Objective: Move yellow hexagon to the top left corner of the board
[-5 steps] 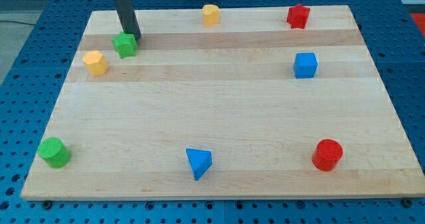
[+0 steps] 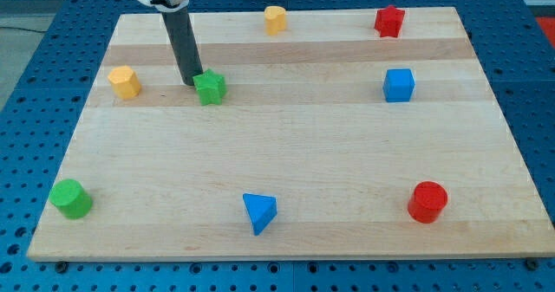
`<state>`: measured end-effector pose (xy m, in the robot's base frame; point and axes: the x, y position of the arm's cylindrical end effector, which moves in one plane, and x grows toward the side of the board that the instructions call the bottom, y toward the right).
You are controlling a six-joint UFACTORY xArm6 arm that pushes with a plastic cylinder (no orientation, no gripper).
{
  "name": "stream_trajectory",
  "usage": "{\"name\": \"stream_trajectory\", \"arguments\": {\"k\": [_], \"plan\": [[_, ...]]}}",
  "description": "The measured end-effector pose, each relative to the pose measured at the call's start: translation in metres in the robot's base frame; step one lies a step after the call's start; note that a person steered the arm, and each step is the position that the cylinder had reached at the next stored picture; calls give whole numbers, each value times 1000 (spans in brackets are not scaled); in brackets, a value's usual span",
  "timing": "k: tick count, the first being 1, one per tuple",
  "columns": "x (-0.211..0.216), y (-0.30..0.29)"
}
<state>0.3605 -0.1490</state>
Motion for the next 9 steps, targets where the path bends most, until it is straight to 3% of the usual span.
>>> {"name": "stream_trajectory", "arguments": {"k": [1,3,4,5,6,8,9], "plan": [[32,-32],[0,-75],[10,-59],[56,-87],[33,-140],[-74,-71],[-50,-43]]}}
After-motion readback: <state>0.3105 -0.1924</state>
